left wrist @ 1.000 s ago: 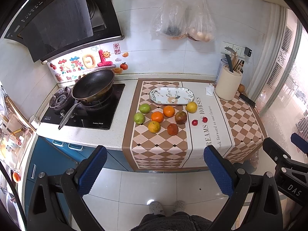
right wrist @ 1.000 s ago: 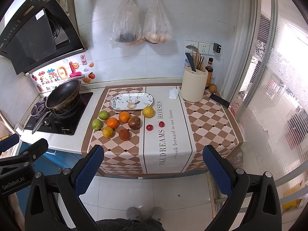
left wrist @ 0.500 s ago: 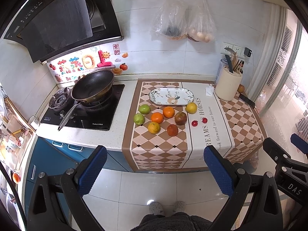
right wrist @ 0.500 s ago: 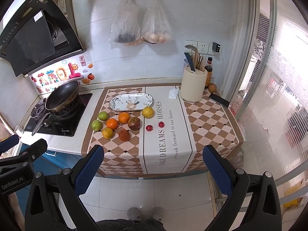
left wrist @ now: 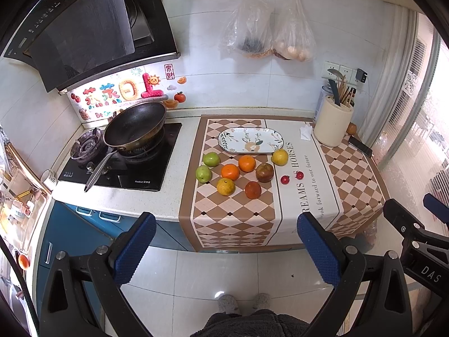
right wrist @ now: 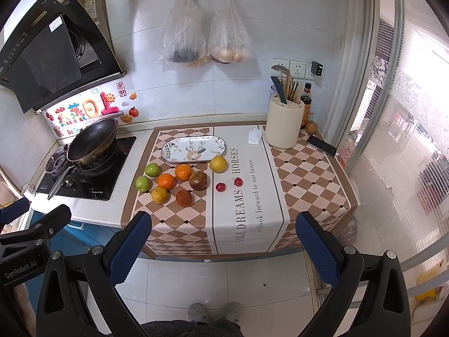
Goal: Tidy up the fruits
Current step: 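Move both grippers down toward the loose fruits on the runner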
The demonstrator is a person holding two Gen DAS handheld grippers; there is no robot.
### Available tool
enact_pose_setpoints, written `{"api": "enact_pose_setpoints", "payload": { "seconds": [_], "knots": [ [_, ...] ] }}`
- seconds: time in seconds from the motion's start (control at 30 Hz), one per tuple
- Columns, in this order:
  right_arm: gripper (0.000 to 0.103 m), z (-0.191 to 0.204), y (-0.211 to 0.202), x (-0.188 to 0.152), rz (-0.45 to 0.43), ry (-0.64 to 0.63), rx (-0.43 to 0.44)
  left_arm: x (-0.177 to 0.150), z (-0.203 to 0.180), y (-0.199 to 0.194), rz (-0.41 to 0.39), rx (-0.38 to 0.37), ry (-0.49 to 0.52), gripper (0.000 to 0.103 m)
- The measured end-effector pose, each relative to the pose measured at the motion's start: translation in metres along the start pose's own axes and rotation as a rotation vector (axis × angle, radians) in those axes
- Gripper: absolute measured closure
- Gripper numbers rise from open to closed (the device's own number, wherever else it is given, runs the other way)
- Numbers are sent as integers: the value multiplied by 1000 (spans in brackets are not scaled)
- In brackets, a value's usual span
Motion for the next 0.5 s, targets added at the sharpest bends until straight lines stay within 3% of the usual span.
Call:
{"api": "enact_pose_setpoints", "payload": {
  "seconds": [0.17,0.33,0.5],
  "knots": [
    [0,8,9,-2,1,41,-6,-1,2,2,-4,-2,2,0],
    [0,15,30,-2,-77,54,7,1,19,31,-40,13,20,0],
    [0,17,84,-8,8,120,49,19,40,75,-62,91,24,0]
  ]
}}
Point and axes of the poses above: each gripper's, at about its wrist camera, not at the fingertips, and y roughly the way its jaws point, z to its left, x to its top, the point moved 6 cm from there along y, roughly the way its jaws point, and after that the axes turned 1 degree about x, right-handed, at the moved point
